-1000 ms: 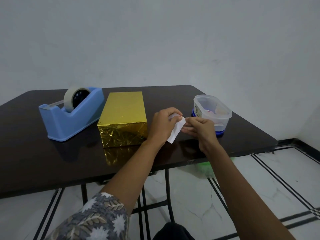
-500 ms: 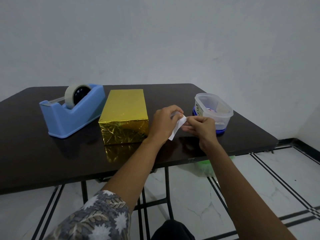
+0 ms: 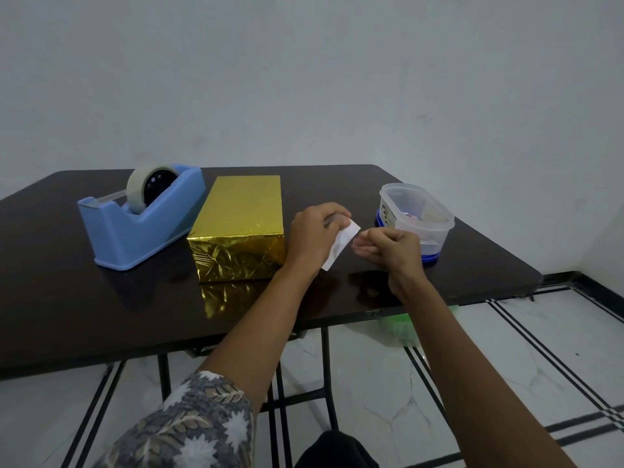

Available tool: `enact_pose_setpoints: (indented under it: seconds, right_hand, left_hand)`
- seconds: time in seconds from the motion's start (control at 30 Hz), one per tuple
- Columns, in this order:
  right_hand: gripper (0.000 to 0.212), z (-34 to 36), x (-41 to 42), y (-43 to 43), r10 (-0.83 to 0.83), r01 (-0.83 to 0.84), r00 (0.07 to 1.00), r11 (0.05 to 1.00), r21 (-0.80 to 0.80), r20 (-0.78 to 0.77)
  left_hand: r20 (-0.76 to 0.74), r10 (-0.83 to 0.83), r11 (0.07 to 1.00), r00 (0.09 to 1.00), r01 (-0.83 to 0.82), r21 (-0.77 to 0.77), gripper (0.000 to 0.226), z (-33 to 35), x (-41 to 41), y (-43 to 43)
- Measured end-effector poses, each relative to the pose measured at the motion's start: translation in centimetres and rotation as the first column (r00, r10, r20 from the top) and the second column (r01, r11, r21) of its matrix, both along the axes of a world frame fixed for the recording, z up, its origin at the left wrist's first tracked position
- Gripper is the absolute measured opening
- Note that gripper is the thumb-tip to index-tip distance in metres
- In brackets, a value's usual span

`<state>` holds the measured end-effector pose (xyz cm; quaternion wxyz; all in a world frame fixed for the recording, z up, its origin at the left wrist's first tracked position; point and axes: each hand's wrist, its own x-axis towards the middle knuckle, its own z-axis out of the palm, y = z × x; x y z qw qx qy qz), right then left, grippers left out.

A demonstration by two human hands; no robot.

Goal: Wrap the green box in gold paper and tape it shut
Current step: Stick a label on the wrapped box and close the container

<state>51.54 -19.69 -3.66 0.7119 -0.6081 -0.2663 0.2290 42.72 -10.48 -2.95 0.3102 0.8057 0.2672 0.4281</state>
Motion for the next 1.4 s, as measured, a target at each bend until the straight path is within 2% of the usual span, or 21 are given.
enact_pose_setpoints:
  seconds: [0.17,0.4,0.7,0.8,0.87,0.9,0.97,1.07,1.13,1.27,1.4]
  right_hand:
    - [0.015,0.1,0.0,0.1,0.016,-0.013,0.996,0.999,0.038,-0.086]
    - [0.007,-0.1,0.1,0.2,0.038,-0.038,0.999,0.999,0.024,-0.008]
    - [0.009,0.0,0.3,0.0,0.087,-0.085,0.996,0.996,0.034,-0.034]
    - [0.01,0.1,0.4,-0.1,0.107,-0.102,0.991,0.992,0.07,-0.074]
    - [0.01,0.2,0.4,-0.2,0.104,-0.093,0.99,0.99,0.106,-0.098]
    - [0.009,0.2,0.4,-0.3,0.101,-0.088,0.989,0.989,0.121,-0.107]
    - [0.009,0.2,0.4,-0.3,0.108,-0.092,0.988,0.986,0.138,-0.113]
    - [0.01,0.1,0.5,-0.3,0.142,-0.125,0.985,0.979,0.162,-0.097]
    - [0.01,0.0,0.6,-0.3,0.153,-0.134,0.983,0.976,0.17,-0.105]
    - [0.015,-0.1,0.5,-0.3,0.181,-0.168,0.98,0.973,0.156,-0.078]
    - [0.016,-0.1,0.5,-0.1,0.171,-0.16,0.984,0.972,0.171,-0.048]
  left_hand:
    - [-0.015,0.002,1.0,1.0,-0.002,0.003,0.013,-0.1,-0.1,-0.1]
    - [0.001,0.014,1.0,1.0,-0.014,0.0,0.014,0.1,-0.3,-0.1]
    - [-0.019,-0.011,1.0,1.0,0.011,0.0,0.015,0.0,-0.1,0.0]
    - [-0.045,0.025,0.995,0.999,-0.021,0.099,0.031,-0.1,0.3,-0.1]
    - [0.027,0.114,0.981,0.993,-0.117,0.153,0.032,-0.1,0.5,-0.5]
    - [0.08,0.123,0.982,0.989,-0.133,0.133,0.023,0.1,0.4,-0.8]
    - [0.146,0.016,0.999,0.989,-0.022,0.039,0.009,0.2,0.3,-1.2]
    - [0.176,-0.111,0.978,0.978,0.139,-0.154,0.008,0.0,0.0,-1.5]
    - [0.214,-0.108,0.952,0.971,0.163,-0.258,0.01,-0.1,0.0,-1.5]
    - [0.175,-0.145,0.938,0.974,0.191,-0.289,0.017,-0.4,-0.1,-1.1]
    - [0.221,-0.201,0.884,0.954,0.274,-0.379,0.016,0.2,-0.2,-1.1]
